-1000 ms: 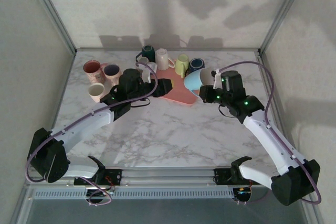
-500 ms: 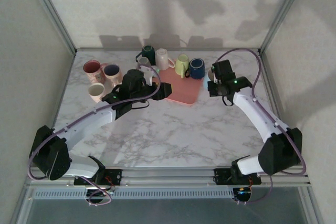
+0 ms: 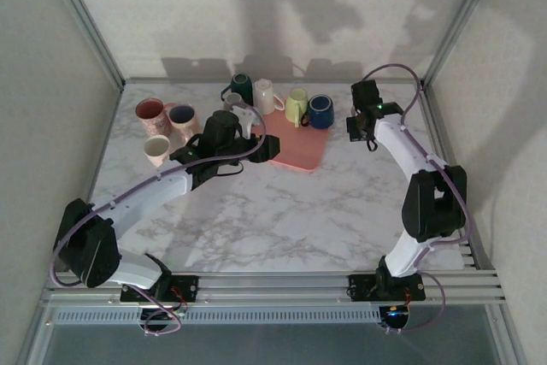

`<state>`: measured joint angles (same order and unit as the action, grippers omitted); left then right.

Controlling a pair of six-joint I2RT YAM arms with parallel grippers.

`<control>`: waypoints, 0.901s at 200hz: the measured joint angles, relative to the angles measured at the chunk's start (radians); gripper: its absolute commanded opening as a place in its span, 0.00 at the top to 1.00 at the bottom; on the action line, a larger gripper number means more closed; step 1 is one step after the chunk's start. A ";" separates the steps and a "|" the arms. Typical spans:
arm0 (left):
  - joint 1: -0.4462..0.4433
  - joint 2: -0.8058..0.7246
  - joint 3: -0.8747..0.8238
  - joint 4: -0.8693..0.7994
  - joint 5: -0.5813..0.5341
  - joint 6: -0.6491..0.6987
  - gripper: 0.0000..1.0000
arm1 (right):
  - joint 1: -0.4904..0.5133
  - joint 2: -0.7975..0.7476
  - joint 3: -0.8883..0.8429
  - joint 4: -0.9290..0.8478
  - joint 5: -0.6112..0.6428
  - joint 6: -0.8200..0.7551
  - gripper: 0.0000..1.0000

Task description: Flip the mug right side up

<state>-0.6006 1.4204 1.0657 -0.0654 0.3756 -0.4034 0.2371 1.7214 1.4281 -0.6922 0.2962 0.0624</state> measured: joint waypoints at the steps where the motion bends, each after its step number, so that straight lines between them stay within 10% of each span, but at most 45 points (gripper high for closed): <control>1: 0.000 0.000 0.000 0.000 0.000 0.001 0.40 | 0.000 0.004 0.002 0.001 0.000 -0.001 1.00; 106: 0.000 0.053 0.009 -0.029 -0.010 0.041 0.40 | -0.035 0.223 0.103 0.066 0.000 -0.051 1.00; 180: 0.000 0.086 0.021 -0.043 -0.035 0.047 0.40 | -0.035 0.248 0.130 0.100 0.003 -0.062 0.61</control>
<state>-0.6006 1.5066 1.0866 -0.1085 0.3408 -0.3561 0.2024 1.9694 1.5585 -0.5926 0.2993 0.0002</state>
